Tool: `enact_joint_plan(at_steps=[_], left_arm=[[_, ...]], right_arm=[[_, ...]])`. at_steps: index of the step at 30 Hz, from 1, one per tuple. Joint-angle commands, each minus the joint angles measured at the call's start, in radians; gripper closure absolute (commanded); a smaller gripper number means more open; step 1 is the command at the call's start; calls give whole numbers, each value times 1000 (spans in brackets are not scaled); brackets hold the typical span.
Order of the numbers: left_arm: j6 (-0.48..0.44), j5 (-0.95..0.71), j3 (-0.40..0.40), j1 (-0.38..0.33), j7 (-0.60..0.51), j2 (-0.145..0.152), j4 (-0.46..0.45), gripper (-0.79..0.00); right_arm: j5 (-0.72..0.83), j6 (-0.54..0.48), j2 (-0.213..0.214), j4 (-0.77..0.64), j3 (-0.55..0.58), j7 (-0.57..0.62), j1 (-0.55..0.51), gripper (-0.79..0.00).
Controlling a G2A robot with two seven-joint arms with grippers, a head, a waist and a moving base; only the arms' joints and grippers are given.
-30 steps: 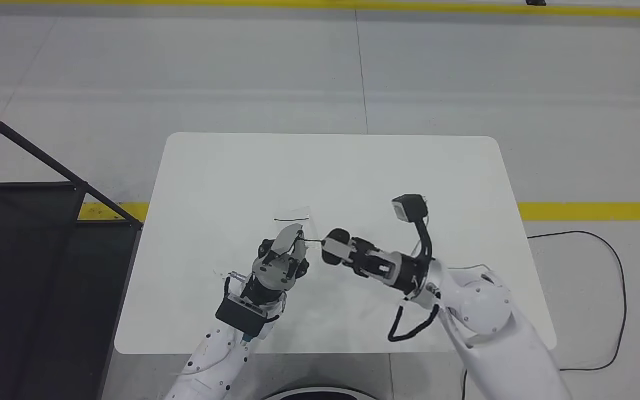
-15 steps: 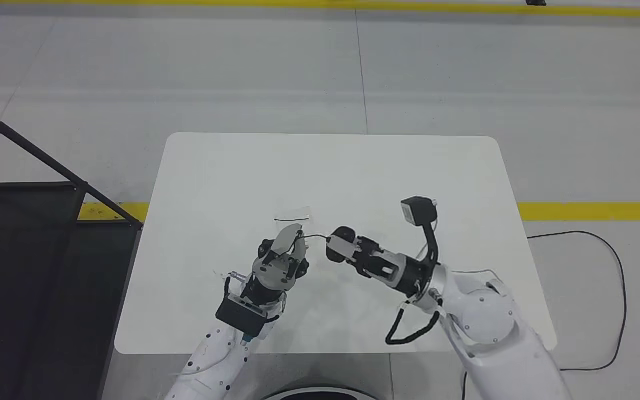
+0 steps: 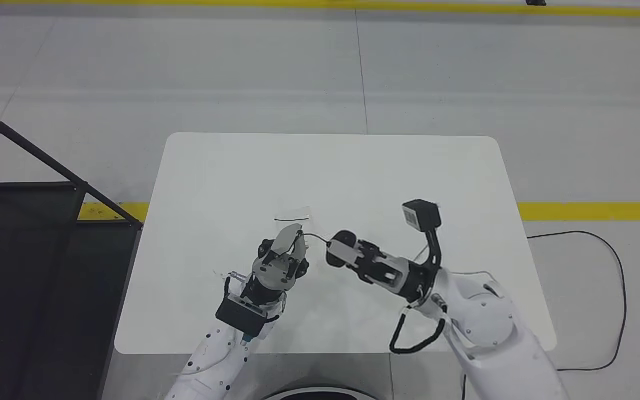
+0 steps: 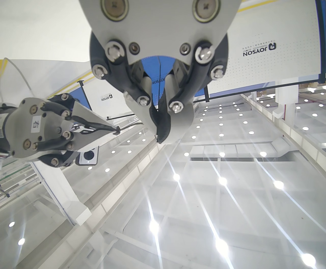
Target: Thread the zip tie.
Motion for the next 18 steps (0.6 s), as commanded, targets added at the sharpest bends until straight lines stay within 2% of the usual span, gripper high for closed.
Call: enact_joint_plan(at_steps=[1,18], left_arm=[[0,0,0,0,0,0,0,0],[0,0,0,0,0,0,0,0]], right_arm=[[10,-14,0,1,2,4,-3,0],[58,-83,0,22,-5,24,-1,0]])
